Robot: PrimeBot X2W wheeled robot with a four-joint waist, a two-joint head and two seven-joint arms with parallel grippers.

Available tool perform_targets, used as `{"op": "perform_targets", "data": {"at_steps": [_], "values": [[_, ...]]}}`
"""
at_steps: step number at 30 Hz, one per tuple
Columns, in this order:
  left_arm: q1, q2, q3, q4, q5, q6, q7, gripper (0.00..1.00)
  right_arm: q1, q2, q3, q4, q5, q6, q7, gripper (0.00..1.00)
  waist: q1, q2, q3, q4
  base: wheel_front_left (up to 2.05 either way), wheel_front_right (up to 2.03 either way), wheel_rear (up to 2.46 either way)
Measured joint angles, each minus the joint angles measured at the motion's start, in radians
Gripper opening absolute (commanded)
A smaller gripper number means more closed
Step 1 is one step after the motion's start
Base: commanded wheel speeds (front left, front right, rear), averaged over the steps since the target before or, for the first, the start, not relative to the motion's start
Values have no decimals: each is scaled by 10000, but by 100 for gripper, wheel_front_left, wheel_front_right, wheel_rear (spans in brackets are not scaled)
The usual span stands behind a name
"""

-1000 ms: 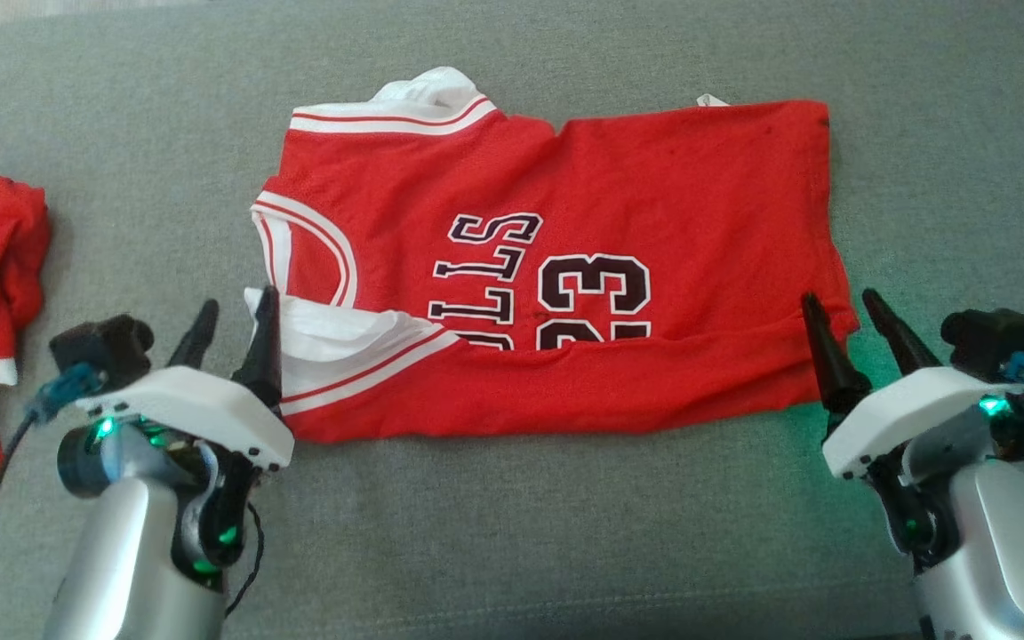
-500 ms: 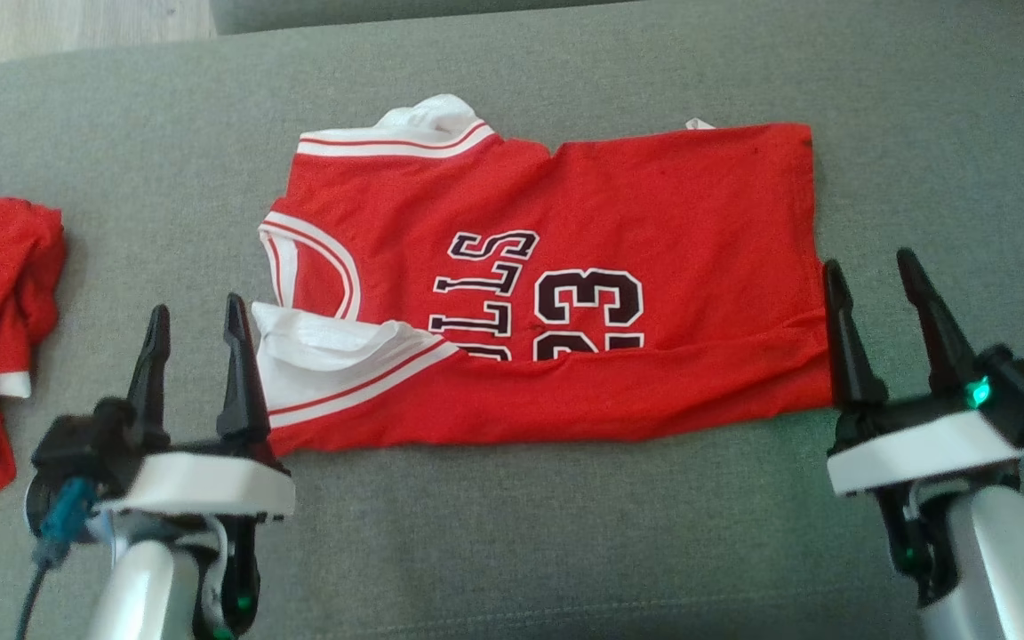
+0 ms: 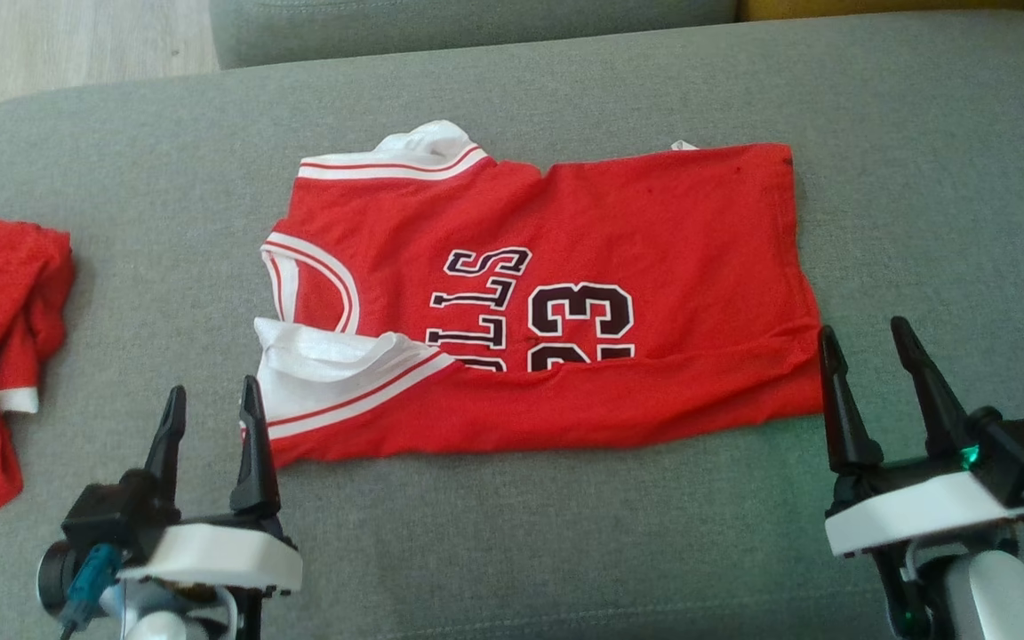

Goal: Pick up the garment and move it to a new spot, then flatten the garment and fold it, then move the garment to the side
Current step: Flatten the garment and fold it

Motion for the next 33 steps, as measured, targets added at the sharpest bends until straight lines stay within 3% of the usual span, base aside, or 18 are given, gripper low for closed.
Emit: {"op": "perform_targets", "data": {"at_steps": [10, 14, 25, 33], "values": [[-1, 2, -23, 146, -4, -4, 0, 100, 1, 54, -2, -21, 4, 0, 165, 100, 0, 0, -72, 6, 0, 0, 0], [-27, -17, -224, 508, -199, -194, 92, 100, -1, 54, -33, 196, 48, 0, 278, 100, 0, 0, -27, 62, 0, 0, 0], [-1112, -328, -313, 3264, -1498, -991, 1091, 100, -491, 96, -545, 2541, 15, 0, 1444, 100, 0, 0, 501, 137, 0, 0, 0], [-2290, -353, -234, 4447, -2031, -1384, 1323, 100, -1477, 238, -608, 3676, -59, 0, 1896, 100, 0, 0, 881, 153, 0, 0, 0]]}}
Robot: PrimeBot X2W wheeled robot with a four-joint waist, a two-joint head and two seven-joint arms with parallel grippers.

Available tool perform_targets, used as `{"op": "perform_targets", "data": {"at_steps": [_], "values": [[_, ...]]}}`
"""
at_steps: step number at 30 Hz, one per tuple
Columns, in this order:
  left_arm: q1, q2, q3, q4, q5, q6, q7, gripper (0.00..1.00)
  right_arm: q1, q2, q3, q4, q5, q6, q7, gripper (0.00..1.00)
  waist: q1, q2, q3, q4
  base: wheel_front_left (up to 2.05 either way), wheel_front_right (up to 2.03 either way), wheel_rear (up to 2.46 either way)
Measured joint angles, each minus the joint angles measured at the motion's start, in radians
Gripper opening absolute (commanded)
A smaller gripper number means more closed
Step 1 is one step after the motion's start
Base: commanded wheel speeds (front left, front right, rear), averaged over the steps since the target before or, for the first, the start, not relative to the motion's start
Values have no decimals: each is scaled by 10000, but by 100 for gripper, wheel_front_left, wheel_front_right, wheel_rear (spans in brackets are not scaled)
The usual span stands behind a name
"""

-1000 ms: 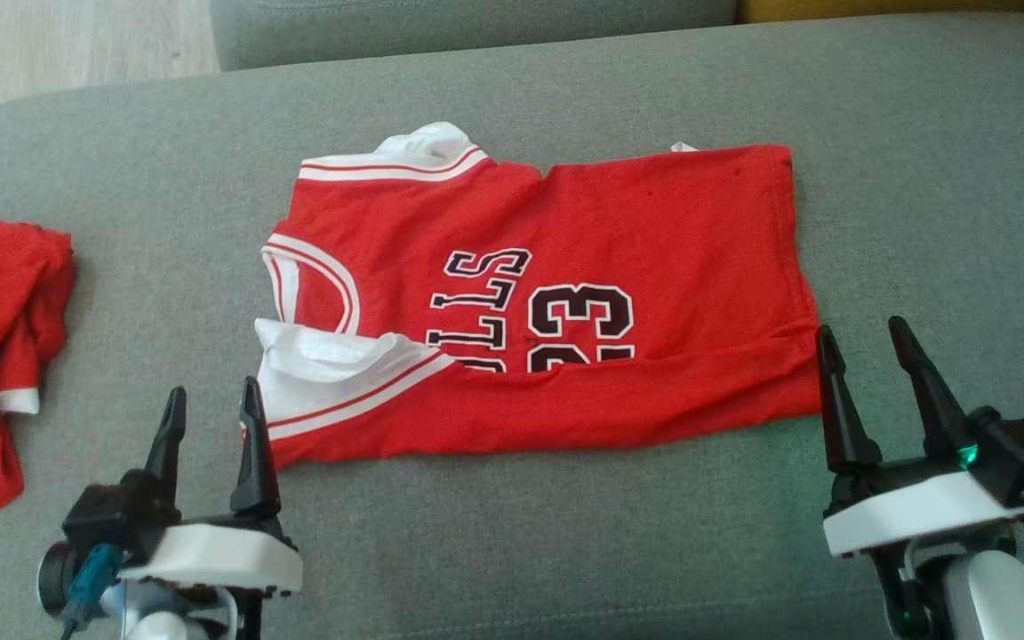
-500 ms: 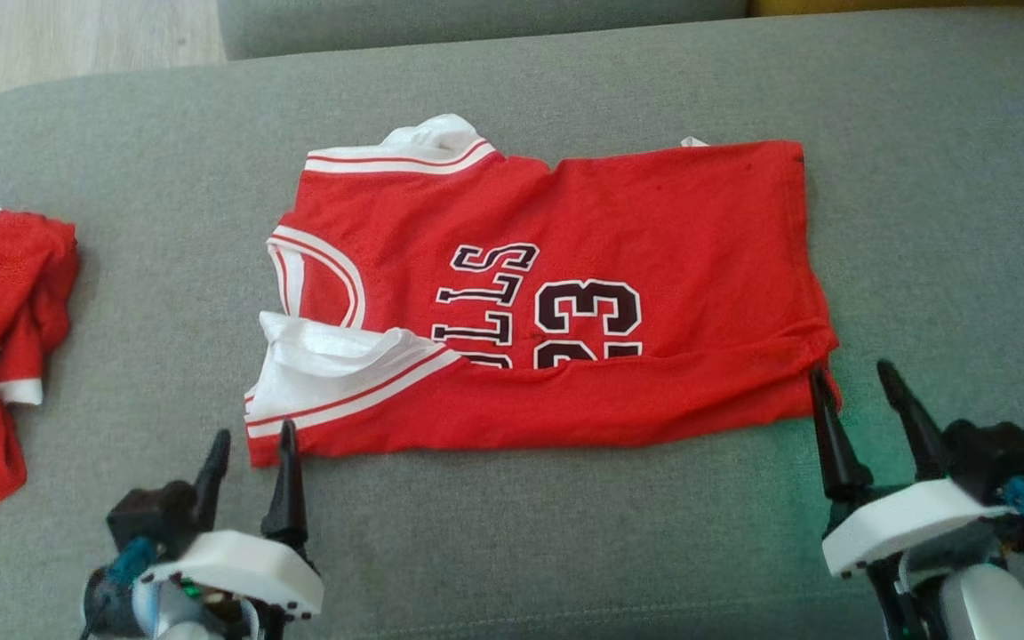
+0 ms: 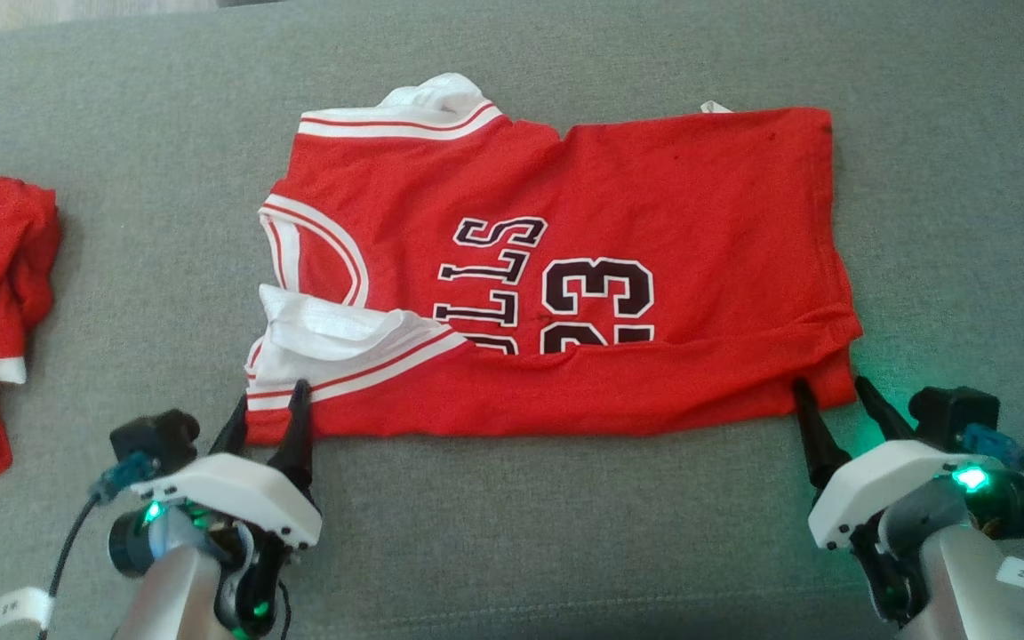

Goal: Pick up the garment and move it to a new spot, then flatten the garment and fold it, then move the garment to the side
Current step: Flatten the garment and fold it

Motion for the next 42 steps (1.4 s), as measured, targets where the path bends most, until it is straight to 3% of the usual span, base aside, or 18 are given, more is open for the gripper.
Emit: {"op": "perform_targets", "data": {"at_steps": [1, 2, 3, 9, 15, 28, 34, 35, 36, 37, 42], "values": [[-256, -4, 2, 276, -100, -140, 136, 78, -111, 12, 25, 288, 6, 0, 201, 97, 0, 0, 47, 20, 0, 0, 0], [-349, -6, 0, 364, -117, -224, 194, 40, -160, 21, 25, 347, 23, 0, 205, 44, 0, 0, 63, 31, 0, 0, 0], [-453, -4, -2, 479, -117, -299, 219, 0, -197, 21, 27, 384, 84, 0, 205, 0, 0, 0, 79, 44, 0, 0, 0], [-624, -29, -10, 719, -366, -522, 176, 0, -248, 50, 73, 512, 493, 0, 46, 0, 0, 0, 108, 82, 0, 0, 0], [-365, -33, 19, 324, -470, -445, -2, 0, -144, 50, 67, 410, 690, 0, -48, 0, 0, 0, -7, 101, 0, 0, 0], [2075, 58, -10, -2479, -556, 510, 677, 0, 1411, 31, -445, -855, 754, 0, 445, 0, 0, 0, -598, 234, 0, 0, 0], [2753, 77, -63, -3087, -556, 828, 1051, 0, 1883, 90, -640, -1206, 754, 0, 734, 0, 0, 0, -756, 246, 0, 0, 0], [2767, 77, -71, -3103, -556, 874, 1085, 33, 1926, 109, -642, -1258, 754, 0, 729, 32, 0, 0, -769, 252, 0, 0, 0], [2767, 79, -75, -3112, -556, 920, 1122, 100, 1929, 132, -646, -1300, 754, 0, 729, 92, 0, 0, -784, 256, 0, 0, 0], [2767, 82, -71, -3110, -554, 955, 1158, 100, 1928, 144, -635, -1373, 754, 0, 715, 100, 0, 0, -801, 256, 0, 0, 0], [2758, 121, -63, -3225, -301, 1166, 790, 100, 1925, 161, -585, -1824, 754, 0, 322, 100, 0, 0, -866, 226, 0, 0, 0]]}}
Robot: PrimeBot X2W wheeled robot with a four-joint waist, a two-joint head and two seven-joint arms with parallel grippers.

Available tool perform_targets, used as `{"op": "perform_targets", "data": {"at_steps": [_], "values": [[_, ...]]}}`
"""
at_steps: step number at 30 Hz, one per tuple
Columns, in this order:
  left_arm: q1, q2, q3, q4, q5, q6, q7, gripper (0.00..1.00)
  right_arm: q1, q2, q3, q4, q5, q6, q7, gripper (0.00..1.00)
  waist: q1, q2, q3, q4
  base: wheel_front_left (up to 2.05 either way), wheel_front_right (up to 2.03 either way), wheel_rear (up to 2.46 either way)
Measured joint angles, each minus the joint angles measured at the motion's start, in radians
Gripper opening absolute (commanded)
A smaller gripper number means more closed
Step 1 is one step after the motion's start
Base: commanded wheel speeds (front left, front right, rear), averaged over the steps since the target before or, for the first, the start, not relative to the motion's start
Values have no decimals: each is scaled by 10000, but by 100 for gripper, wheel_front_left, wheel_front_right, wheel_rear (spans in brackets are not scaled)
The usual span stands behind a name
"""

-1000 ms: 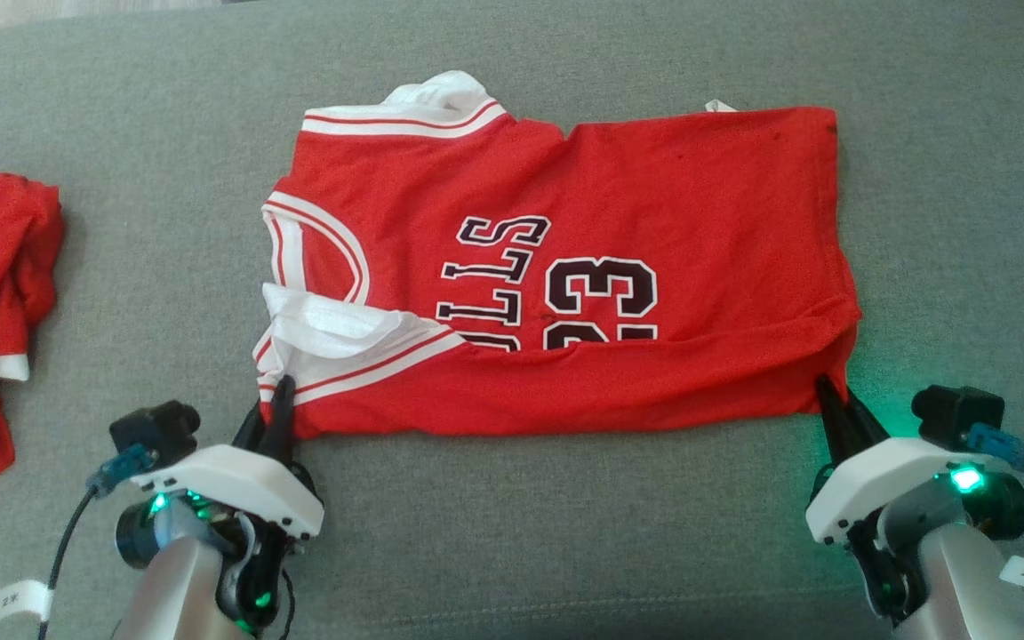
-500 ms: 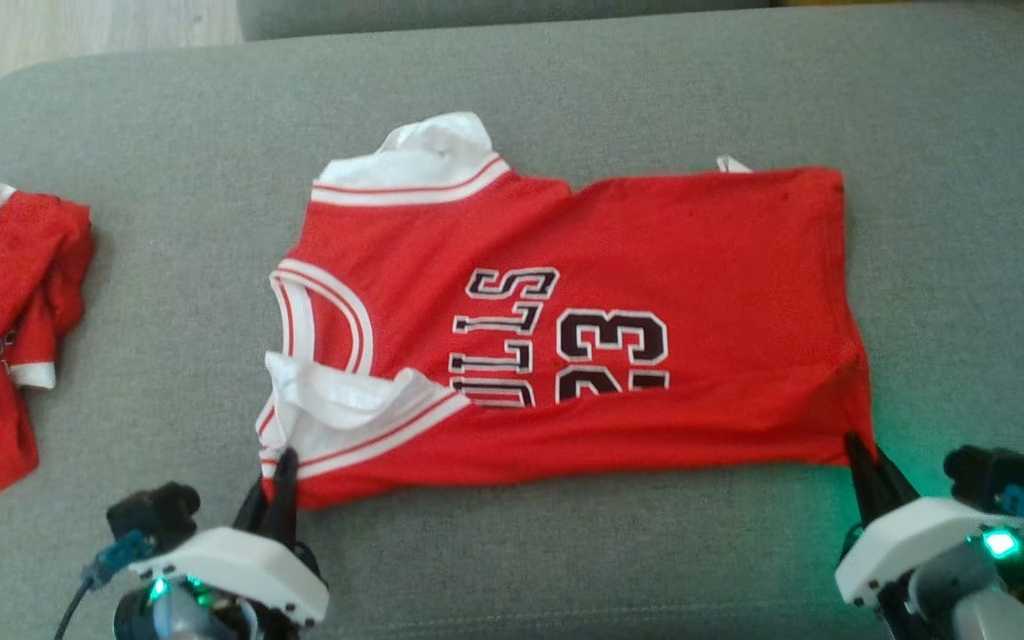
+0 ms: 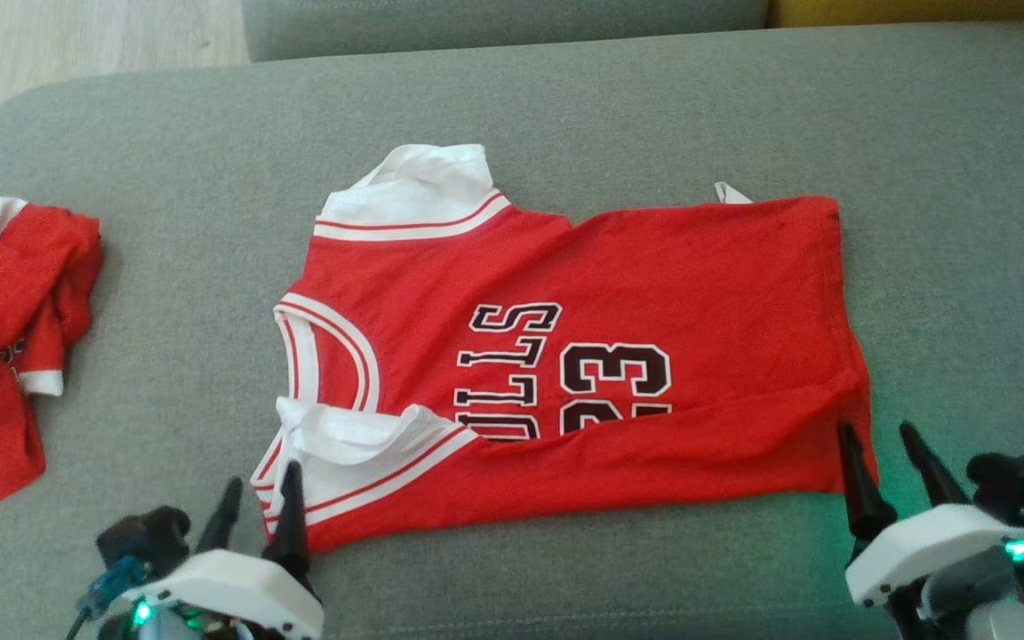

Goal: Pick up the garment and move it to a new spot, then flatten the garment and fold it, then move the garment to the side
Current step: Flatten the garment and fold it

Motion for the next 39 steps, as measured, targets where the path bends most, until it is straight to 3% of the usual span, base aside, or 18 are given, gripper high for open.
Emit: {"op": "perform_targets", "data": {"at_steps": [6, 11, 17, 28, 32, 39], "values": [[-199, 188, 77, -453, 663, 313, -1218, 100, -30, 2, 270, -1204, -261, 0, -757, 100, 0, 0, -137, -70, 0, 0, 0], [-555, 359, 31, -1110, 1369, 500, -1645, 100, -58, -19, 476, -2222, -506, 0, -1057, 100, 0, 0, -254, -86, 0, 0, 0], [-918, 598, -4, -1392, 1816, 675, -1749, 100, -61, -23, 604, -2961, -663, 0, -1037, 100, 0, 0, -353, -102, 0, 0, 0], [-924, 619, -337, -1390, 1873, 742, -1467, 100, -52, -21, 616, -3177, -667, 0, -819, 100, 0, 0, -204, -78, 0, 0, 0], [-1654, 631, -397, -901, 1712, 366, -1298, 100, -102, -21, 623, -3241, -663, 0, -731, 100, 0, 0, 159, -25, 0, 0, 0], [-5079, 525, -884, 667, 1580, -474, -669, 100, -847, -38, 794, -3277, -658, 0, -658, 100, 0, 0, 1040, -40, 0, 0, 0]]}}
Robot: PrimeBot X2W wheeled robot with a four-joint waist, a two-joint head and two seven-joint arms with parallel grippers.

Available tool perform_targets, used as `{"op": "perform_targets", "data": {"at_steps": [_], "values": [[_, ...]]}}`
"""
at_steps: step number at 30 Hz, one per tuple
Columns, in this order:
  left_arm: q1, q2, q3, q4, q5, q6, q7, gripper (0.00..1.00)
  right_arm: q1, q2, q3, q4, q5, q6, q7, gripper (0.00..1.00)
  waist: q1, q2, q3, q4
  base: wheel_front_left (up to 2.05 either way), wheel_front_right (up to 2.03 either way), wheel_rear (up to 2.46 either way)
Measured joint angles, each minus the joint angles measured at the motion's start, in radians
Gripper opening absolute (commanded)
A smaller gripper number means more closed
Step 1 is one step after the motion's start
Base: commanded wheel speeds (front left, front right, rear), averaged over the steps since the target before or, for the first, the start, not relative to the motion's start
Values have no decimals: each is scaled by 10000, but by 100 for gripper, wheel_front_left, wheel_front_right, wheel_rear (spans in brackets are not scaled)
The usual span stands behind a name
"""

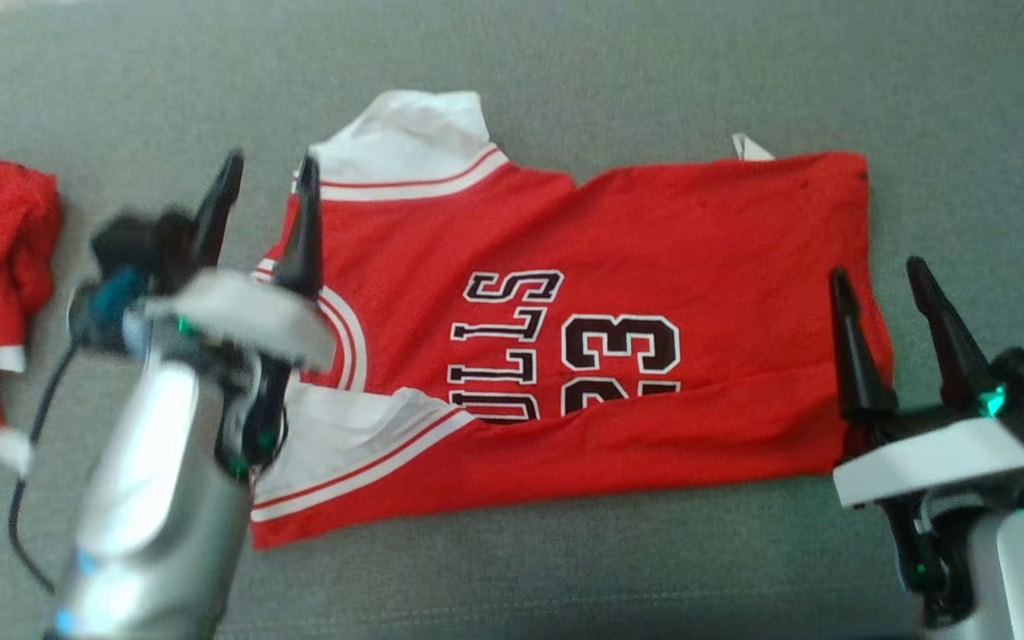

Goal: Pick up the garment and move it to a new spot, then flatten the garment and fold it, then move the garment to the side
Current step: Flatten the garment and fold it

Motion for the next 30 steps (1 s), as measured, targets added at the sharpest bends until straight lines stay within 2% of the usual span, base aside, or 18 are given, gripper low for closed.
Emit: {"op": "perform_targets", "data": {"at_steps": [8, 10, 18, 21, 22, 23, 24, 30], "values": [[-3068, -272, -245, 3087, -151, -959, 247, 100, -699, -29, 420, 209, 171, 0, -38, 100, 0, 0, 1068, -421, 0, 0, 0], [-4053, -268, -374, 4422, -123, -1162, 311, 100, -919, -35, 594, 337, 174, 0, -100, 100, 1, 0, 1436, -646, 0, 0, 0], [-5489, -142, -332, 7267, -163, -1348, 568, 100, -1430, -36, 828, 658, 318, 0, -290, 100, 1, 0, 2157, -1249, 0, 0, 0], [-5902, -115, -316, 7900, -259, -1442, 648, 100, -1445, -33, 796, 813, 353, 0, -389, 100, 1, 0, 2346, -1384, 0, 0, 0], [-6122, -119, -318, 8121, -265, -1513, 717, 93, -1445, -33, 788, 857, 353, 0, -408, 100, 1, 0, 2380, -1404, 0, 0, 0], [-6301, -132, -326, 8307, -265, -1521, 744, 42, -1447, -33, 767, 913, 353, 0, -464, 100, 2, 0, 2396, -1403, 0, 0, 0], [-6406, -150, -337, 8449, -265, -1523, 742, 0, -1456, -33, 755, 974, 357, 0, -477, 100, 2, 0, 2392, -1394, 0, 0, 0], [-6481, -303, -424, 8966, -265, -1693, 81, 0, -1839, -56, 426, 1400, 537, 0, -474, 100, 1, 0, 2353, -1214, 0, 0, 0]]}}
